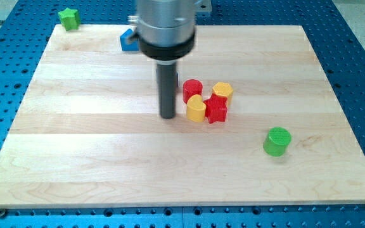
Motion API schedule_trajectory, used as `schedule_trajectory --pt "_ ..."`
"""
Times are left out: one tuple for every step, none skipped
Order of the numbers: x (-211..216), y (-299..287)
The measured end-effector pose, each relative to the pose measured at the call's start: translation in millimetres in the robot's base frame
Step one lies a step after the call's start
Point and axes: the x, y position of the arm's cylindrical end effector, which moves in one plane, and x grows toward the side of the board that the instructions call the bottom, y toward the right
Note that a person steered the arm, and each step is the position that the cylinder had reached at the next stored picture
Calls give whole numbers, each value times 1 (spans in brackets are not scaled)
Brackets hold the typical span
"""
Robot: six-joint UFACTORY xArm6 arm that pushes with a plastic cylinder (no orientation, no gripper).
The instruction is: Push the blue cube into the triangle
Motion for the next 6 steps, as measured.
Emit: schedule_trajectory --pt "-7 -5" --pt "-40 12" --pt "-77 23" --pt "-100 38" --pt "-123 60" --pt "-145 26"
